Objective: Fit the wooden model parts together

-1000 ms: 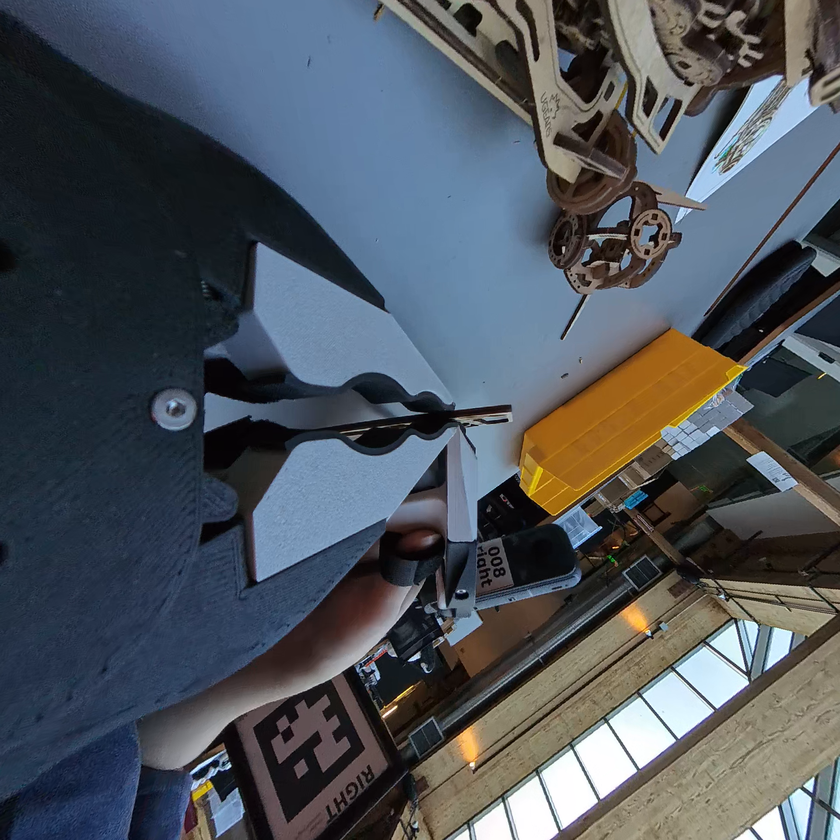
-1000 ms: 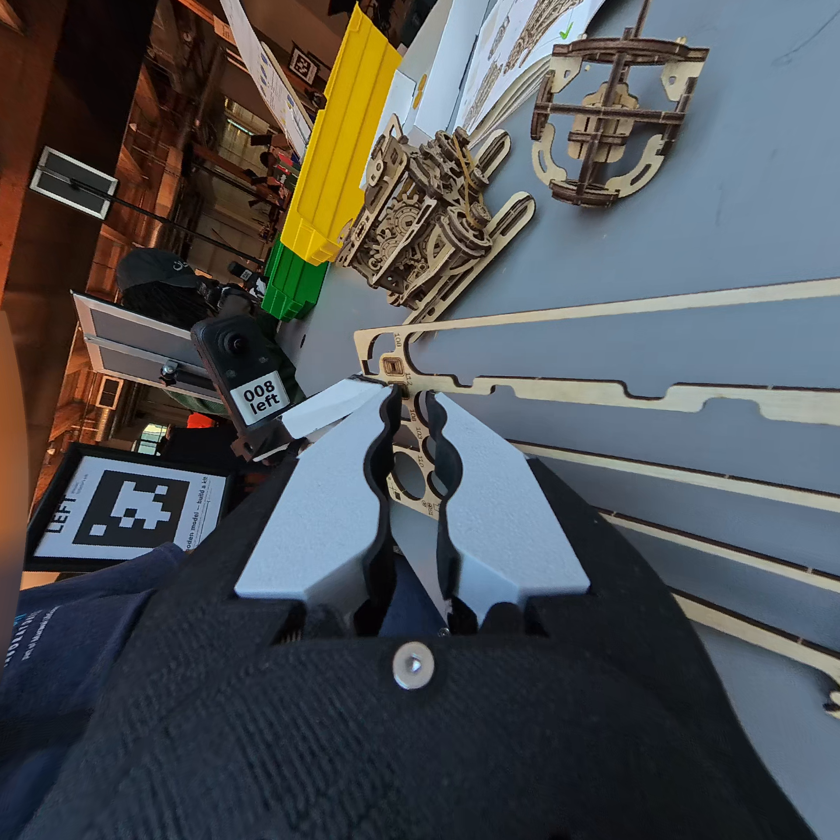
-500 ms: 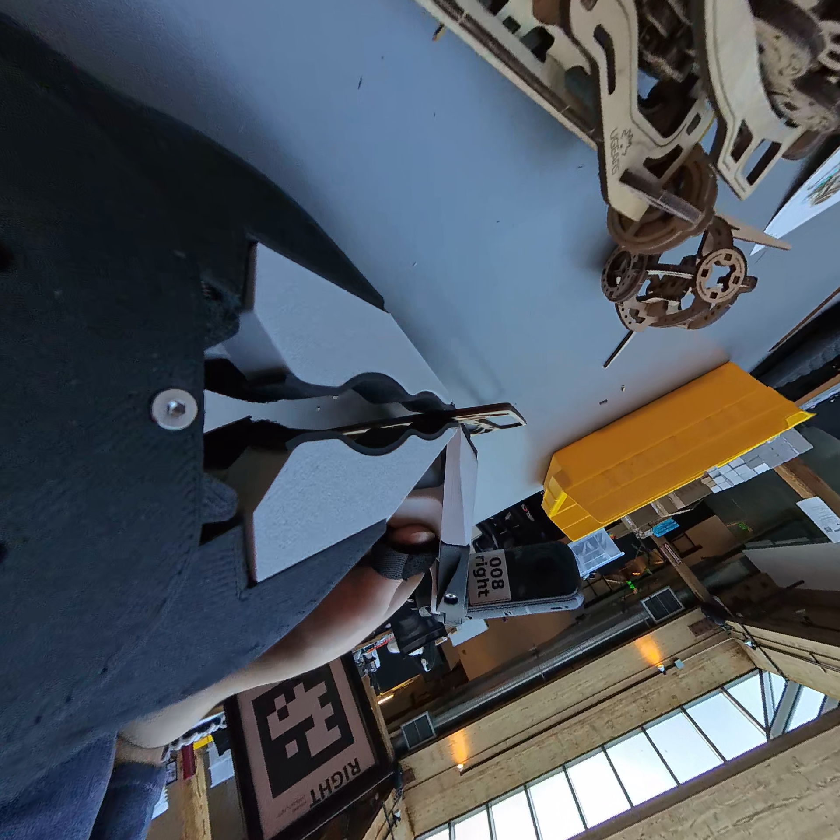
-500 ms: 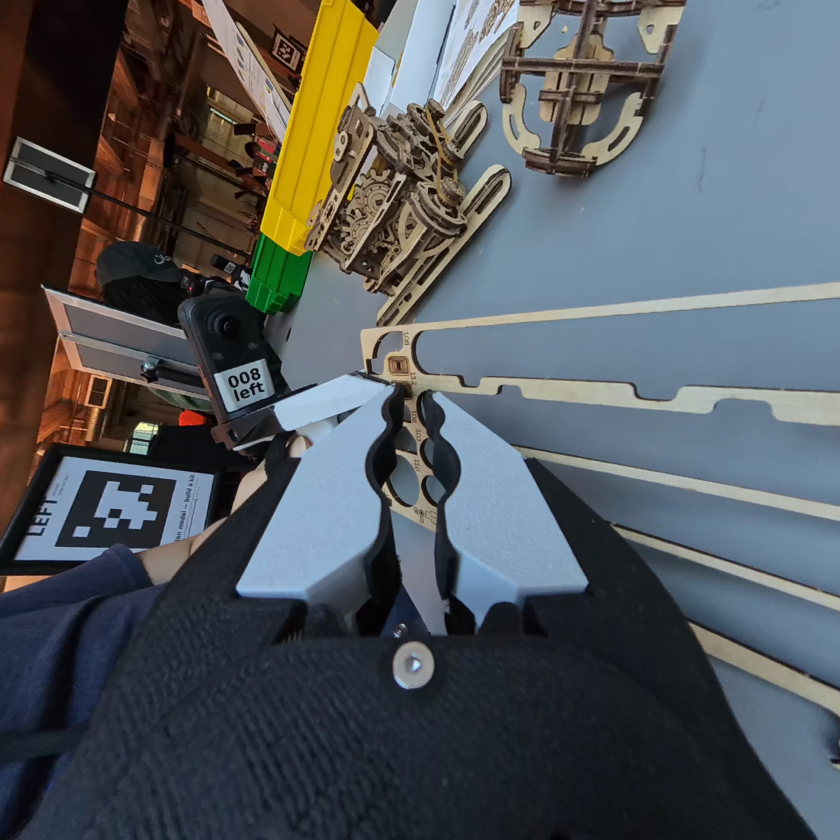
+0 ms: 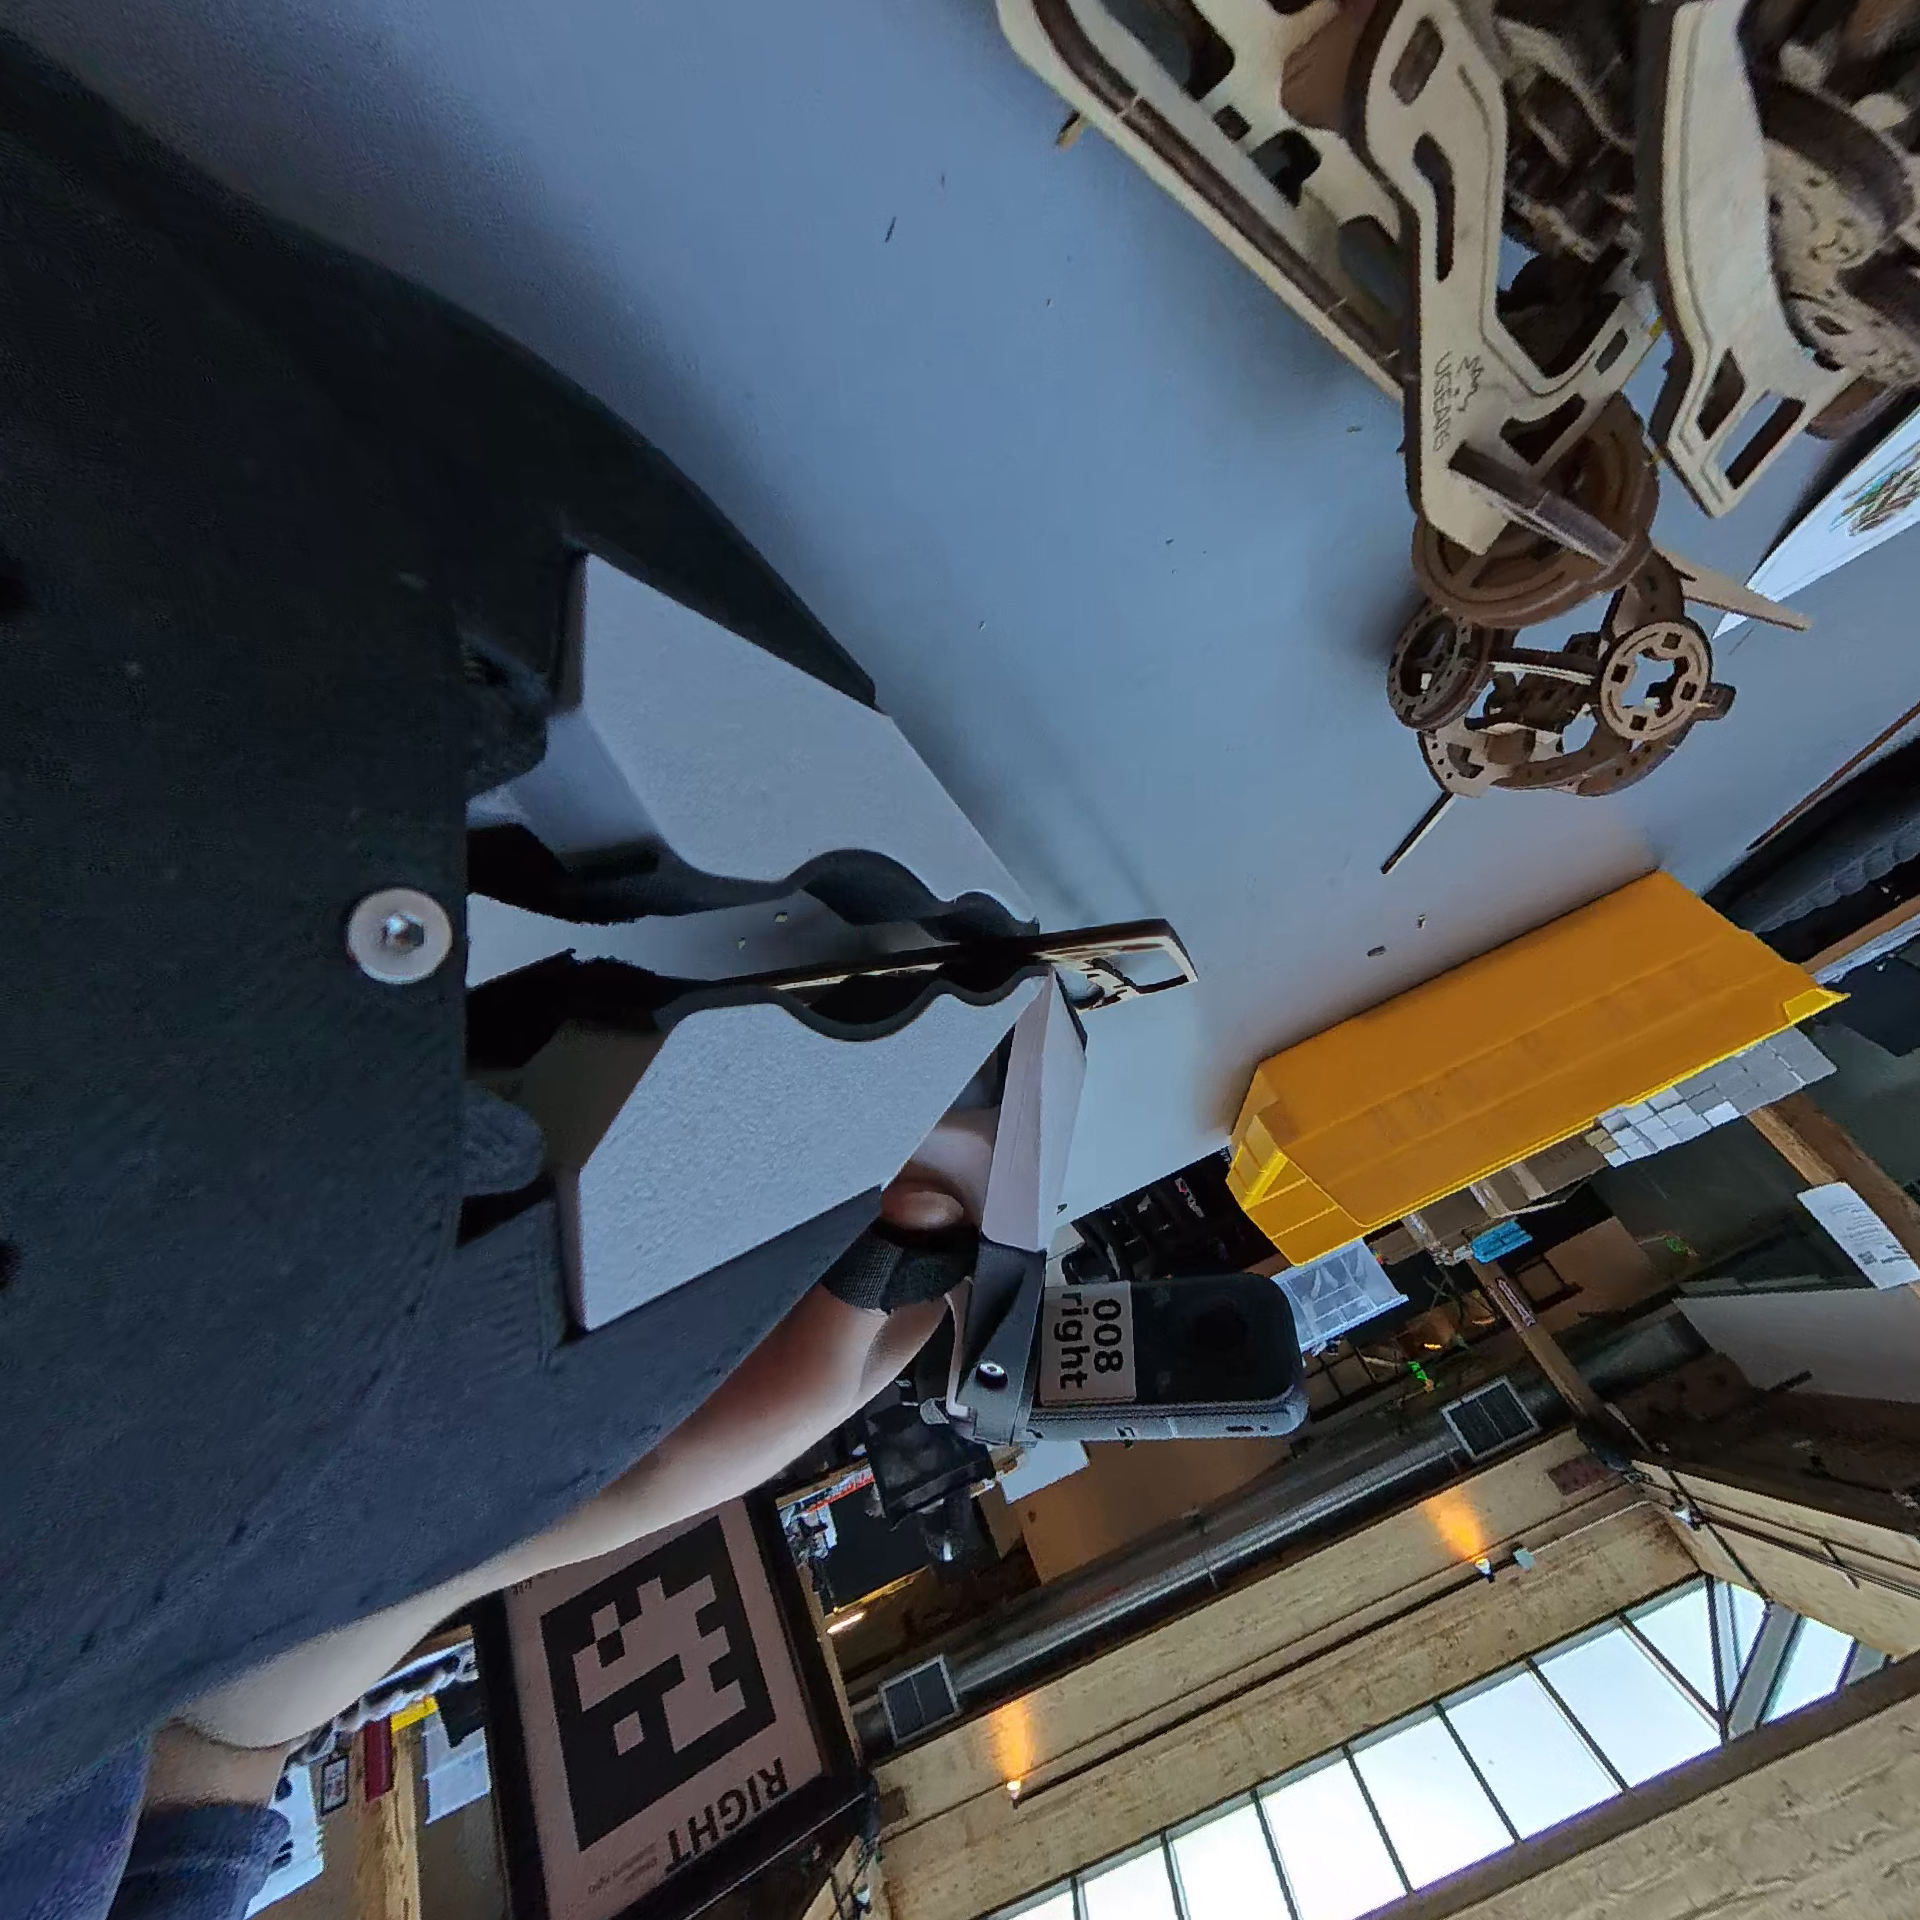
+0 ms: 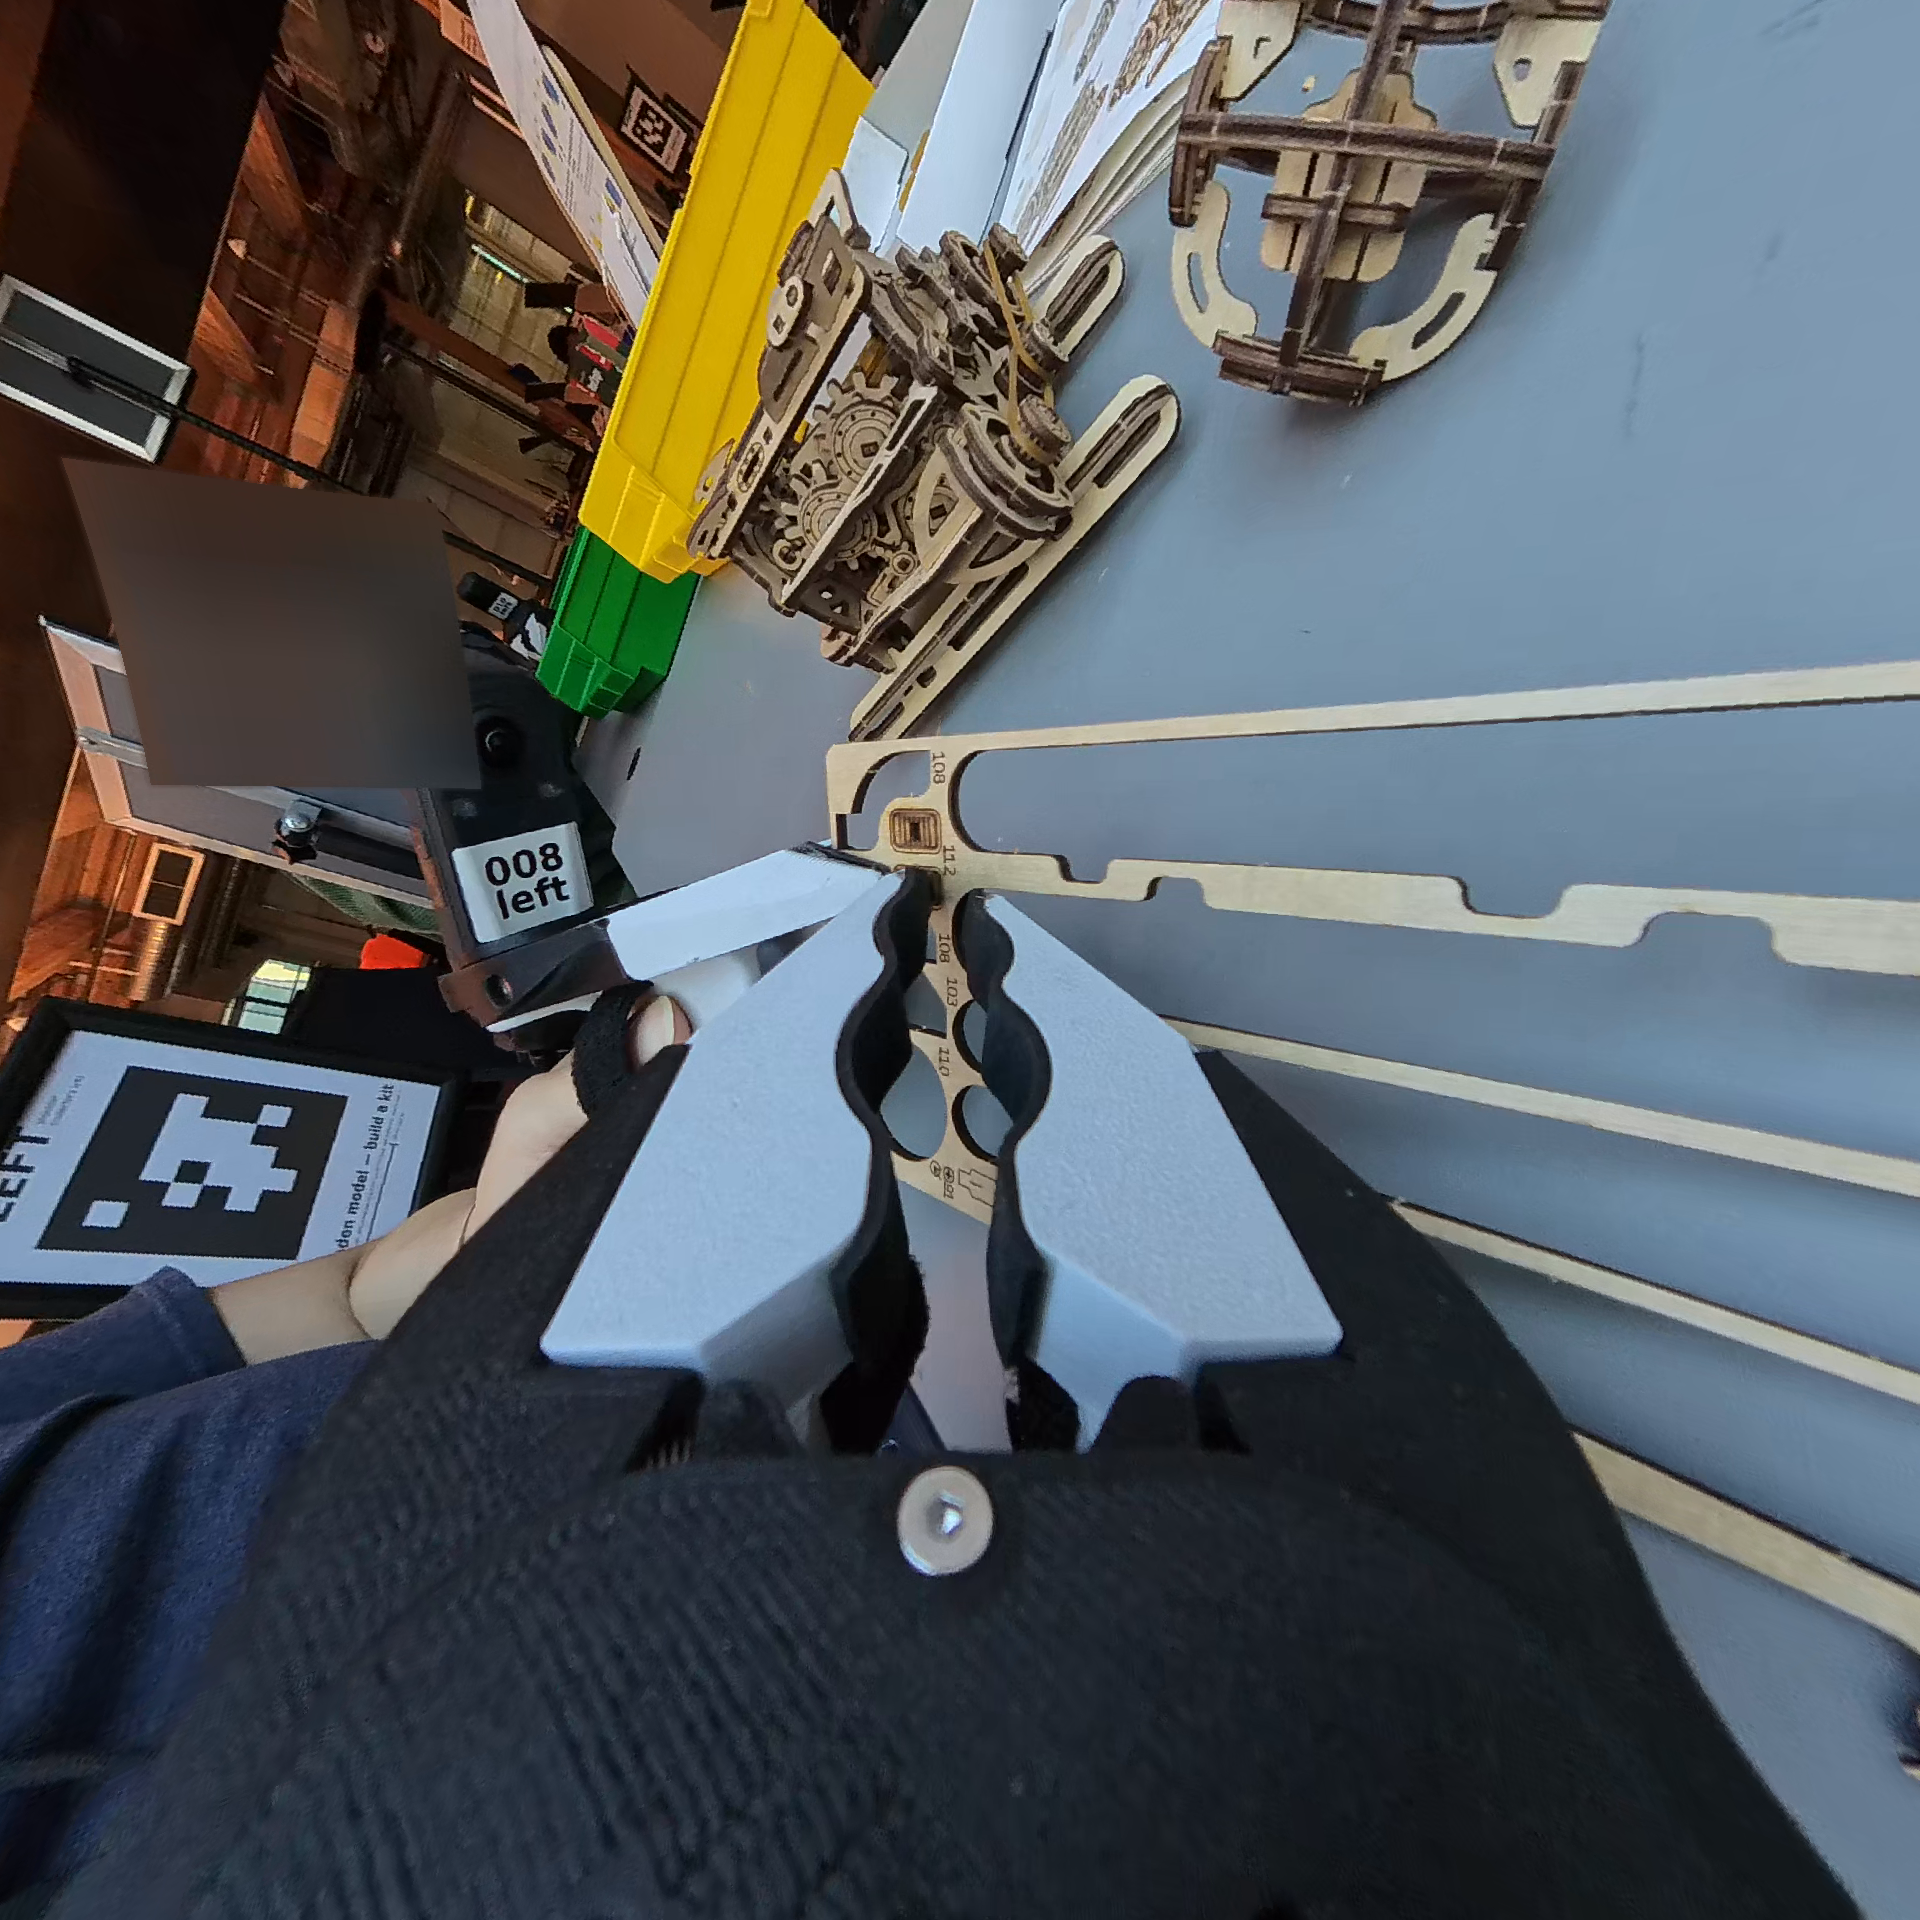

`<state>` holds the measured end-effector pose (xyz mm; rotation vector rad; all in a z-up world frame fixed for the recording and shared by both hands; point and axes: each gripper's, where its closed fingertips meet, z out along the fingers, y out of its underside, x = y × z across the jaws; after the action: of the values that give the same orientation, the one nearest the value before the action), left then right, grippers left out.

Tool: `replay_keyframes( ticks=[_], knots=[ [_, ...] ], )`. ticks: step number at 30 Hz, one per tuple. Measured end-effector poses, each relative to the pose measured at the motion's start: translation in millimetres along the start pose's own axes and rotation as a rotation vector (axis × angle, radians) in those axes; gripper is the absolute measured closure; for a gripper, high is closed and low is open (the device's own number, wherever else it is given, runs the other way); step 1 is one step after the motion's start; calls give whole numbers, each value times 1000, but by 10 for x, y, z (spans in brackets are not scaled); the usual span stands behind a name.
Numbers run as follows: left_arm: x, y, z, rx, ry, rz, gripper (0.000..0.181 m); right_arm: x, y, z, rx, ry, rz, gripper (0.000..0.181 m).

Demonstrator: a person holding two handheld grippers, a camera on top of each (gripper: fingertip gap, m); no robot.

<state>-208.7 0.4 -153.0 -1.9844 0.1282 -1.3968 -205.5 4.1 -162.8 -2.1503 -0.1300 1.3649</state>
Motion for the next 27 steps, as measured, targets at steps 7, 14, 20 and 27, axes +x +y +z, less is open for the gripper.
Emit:
replay_keyframes(
  ticks=[7, 14, 20, 27],
  knots=[
    [-20, 9, 7, -8, -16, -4, 181, 17, 10, 13, 4, 16, -22, 176],
    [-29, 34, 16, -20, -35, 14, 181, 64, 43, 24, -18, 57, -56, 179],
    [-12, -10, 33, -5, 23, -49, 180, 35, -28, 5, 31, 8, 9, 179],
    [-19, -24, 22, -8, 63, -119, 181, -43, -30, -1, 0, -26, -7, 168]
  ],
)
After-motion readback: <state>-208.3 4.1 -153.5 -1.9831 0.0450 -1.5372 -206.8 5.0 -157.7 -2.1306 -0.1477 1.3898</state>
